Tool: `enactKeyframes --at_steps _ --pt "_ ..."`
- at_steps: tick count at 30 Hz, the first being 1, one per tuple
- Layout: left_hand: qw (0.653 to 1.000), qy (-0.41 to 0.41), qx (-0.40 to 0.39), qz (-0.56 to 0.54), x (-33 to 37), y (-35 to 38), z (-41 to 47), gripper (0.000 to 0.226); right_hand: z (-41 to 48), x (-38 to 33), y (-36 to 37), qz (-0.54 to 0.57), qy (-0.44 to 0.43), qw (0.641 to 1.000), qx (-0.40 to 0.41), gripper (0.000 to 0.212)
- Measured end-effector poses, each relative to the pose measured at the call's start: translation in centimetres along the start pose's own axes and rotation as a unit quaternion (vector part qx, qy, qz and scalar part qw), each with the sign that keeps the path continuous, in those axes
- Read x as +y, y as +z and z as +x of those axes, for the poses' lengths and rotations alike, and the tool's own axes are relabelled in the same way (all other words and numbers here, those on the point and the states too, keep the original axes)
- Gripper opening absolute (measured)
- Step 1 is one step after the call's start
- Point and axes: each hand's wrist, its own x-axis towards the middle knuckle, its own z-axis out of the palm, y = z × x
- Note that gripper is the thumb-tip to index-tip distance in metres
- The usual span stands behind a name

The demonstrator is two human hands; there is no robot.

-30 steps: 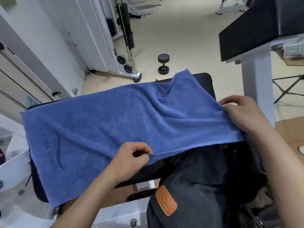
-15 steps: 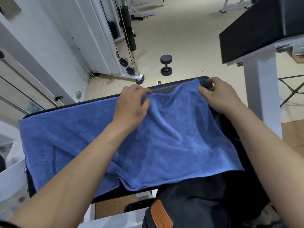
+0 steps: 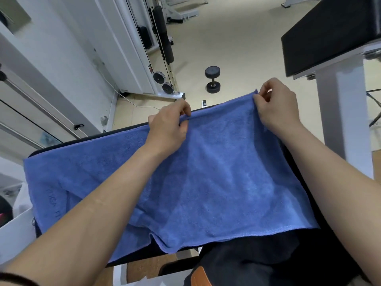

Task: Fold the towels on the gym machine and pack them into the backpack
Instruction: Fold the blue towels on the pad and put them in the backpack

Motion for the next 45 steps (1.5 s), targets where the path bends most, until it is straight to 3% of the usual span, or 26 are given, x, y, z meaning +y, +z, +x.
enactKeyframes --at_steps 3,5,8,12,14,16,19,21,23,25,27,29,30,32,33,36,38,41,45 --pt "0.993 0.01 0.084 0.078 -0.5 0.4 -0.7 0.03 0.0 0.2 0.4 -0.047 -0.023 0.998 0.017 0.011" --pt "0.994 0.038 0.087 0.062 -0.2 0.4 -2.5 0.029 -0.2 0.2 0.5 -0.083 -0.034 0.996 0.003 0.021" --pt "0.995 0.072 -0.035 -0.067 1.7 0.3 -7.6 0.017 -1.4 0.0 -0.3 -0.117 -0.039 0.991 -0.053 0.041" --pt "0.984 -0.029 -0.122 -0.128 4.3 -0.6 -16.7 0.008 -6.3 0.0 -3.6 -0.135 -0.056 0.983 -0.114 0.051" --pt "0.978 -0.083 -0.153 -0.119 4.7 -0.7 -20.7 0.026 -10.5 -0.5 -5.5 -0.112 -0.07 0.987 -0.09 0.046" --pt "0.978 -0.112 -0.169 -0.042 4.7 -0.8 -23.6 0.045 -15.4 -1.4 -7.1 -0.098 -0.09 0.989 -0.068 0.042" --pt "0.963 -0.164 -0.21 -0.035 4.7 -1.3 -26.0 0.051 -21.7 -1.9 -8.3 -0.134 -0.108 0.979 -0.104 0.052" --pt "0.944 -0.193 -0.255 -0.083 4.3 -1.0 -26.9 0.051 -24.8 -1.1 -8.4 -0.174 -0.075 0.973 -0.133 0.066" --pt "0.868 -0.286 -0.339 -0.223 3.6 -0.3 -28.0 0.057 -27.5 -0.1 -8.8 -0.218 -0.033 0.969 -0.109 0.072" --pt "0.791 -0.362 -0.352 -0.345 2.7 0.7 -29.2 0.063 -30.7 0.6 -9.8 -0.233 0.021 0.971 -0.044 0.07" --pt "0.805 -0.349 -0.306 -0.369 2.3 1.2 -29.9 0.06 -33.9 1.9 -11.2 -0.211 0.132 0.968 -0.026 0.071" --pt "0.843 -0.311 -0.266 -0.349 3.7 1.0 -30.1 0.045 -37.1 3.2 -12.0 -0.146 0.278 0.943 -0.106 0.085" --pt "0.85 -0.301 -0.249 -0.354 4.6 1.0 -30.4 0.04 -38.3 3.7 -12.0 -0.056 0.347 0.924 -0.152 0.092" --pt "0.826 -0.294 -0.231 -0.421 7.0 1.1 -31.4 0.038 -39.8 4.0 -11.9 0.16 0.45 0.862 -0.169 0.088" --pt "0.807 -0.299 -0.228 -0.455 8.3 1.6 -32.2 0.037 -39.8 4.1 -12.1 0.216 0.47 0.843 -0.146 0.083" --pt "0.733 -0.36 -0.241 -0.525 12.5 2.9 -34.8 0.023 -38.3 6.3 -14.1 0.254 0.472 0.839 -0.095 0.079" --pt "0.698 -0.398 -0.287 -0.522 15.0 3.9 -36.2 0.019 -37.3 7.9 -16.4 0.192 0.445 0.87 -0.094 0.065" --pt "0.741 -0.381 -0.348 -0.43 16.9 6.1 -37.6 0.007 -37.1 10.2 -18.5 0.125 0.405 0.898 -0.12 0.051" --pt "0.768 -0.381 -0.337 -0.389 15.9 7.9 -36.0 0.01 -37.6 11.9 -16.9 0.144 0.382 0.9 -0.151 0.069"
